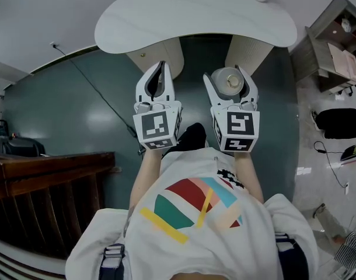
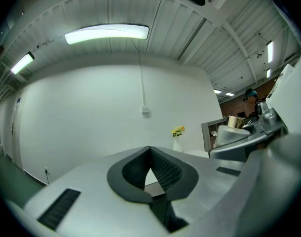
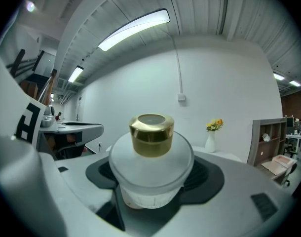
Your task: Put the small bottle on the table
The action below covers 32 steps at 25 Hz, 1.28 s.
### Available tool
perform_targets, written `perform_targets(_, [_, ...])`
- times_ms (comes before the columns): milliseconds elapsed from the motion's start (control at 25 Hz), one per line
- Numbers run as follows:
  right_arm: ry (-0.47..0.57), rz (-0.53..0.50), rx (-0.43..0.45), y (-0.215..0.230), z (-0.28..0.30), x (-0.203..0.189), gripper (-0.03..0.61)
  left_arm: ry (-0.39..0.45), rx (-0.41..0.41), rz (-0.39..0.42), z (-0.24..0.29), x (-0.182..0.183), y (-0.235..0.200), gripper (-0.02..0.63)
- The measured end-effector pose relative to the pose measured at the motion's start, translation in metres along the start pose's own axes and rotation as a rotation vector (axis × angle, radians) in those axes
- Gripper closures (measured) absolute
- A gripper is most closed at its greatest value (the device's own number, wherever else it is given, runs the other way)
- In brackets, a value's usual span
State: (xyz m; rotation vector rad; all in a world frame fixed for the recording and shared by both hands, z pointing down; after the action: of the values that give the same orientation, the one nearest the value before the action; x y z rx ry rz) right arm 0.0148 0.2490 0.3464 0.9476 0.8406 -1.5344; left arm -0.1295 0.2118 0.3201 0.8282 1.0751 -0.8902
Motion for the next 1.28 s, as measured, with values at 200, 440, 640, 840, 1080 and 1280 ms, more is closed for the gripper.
perform_targets(200, [-0.009, -0.008, 0.014, -0.003, 0.009, -0.001, 0.239, 0.000, 0.020, -0.015, 0.006, -0.002, -0.011, 0.598])
perform_targets(440, [0.007, -0.038, 0.011, -0.003, 0.023, 0.008, 0.239, 0.016, 0.018, -0.025, 0.026, -0.001, -0.019, 0.598])
perform_targets(640, [0.007, -0.047, -0.011, 0.007, 0.042, 0.015, 0.239, 0.033, 0.003, -0.037, 0.053, 0.003, -0.025, 0.598])
perform_targets(840, [0.001, -0.038, -0.040, 0.020, 0.057, 0.020, 0.239, 0.035, -0.012, -0.047, 0.079, 0.007, -0.027, 0.598])
perform_targets(1080, [-0.010, -0.024, -0.048, 0.033, 0.088, 0.028, 0.239, 0.034, -0.036, -0.029, 0.113, 0.014, -0.027, 0.598])
perform_targets(1280, [-0.011, -0.026, -0.037, 0.033, 0.120, 0.041, 0.239, 0.032, -0.037, -0.030, 0.144, 0.020, -0.041, 0.598])
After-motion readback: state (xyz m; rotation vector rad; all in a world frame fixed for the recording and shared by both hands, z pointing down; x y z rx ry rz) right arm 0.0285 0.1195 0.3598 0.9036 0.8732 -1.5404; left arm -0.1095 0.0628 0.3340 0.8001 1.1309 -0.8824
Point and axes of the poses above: the fingertips, and each gripper's own axes: z forward along the fingers, y to its right, x out of its top, the point moved 2 cm from there along -z, backward along the fingers, and after that the axes turned 15 degrees about -y, right-handed, at the moved point
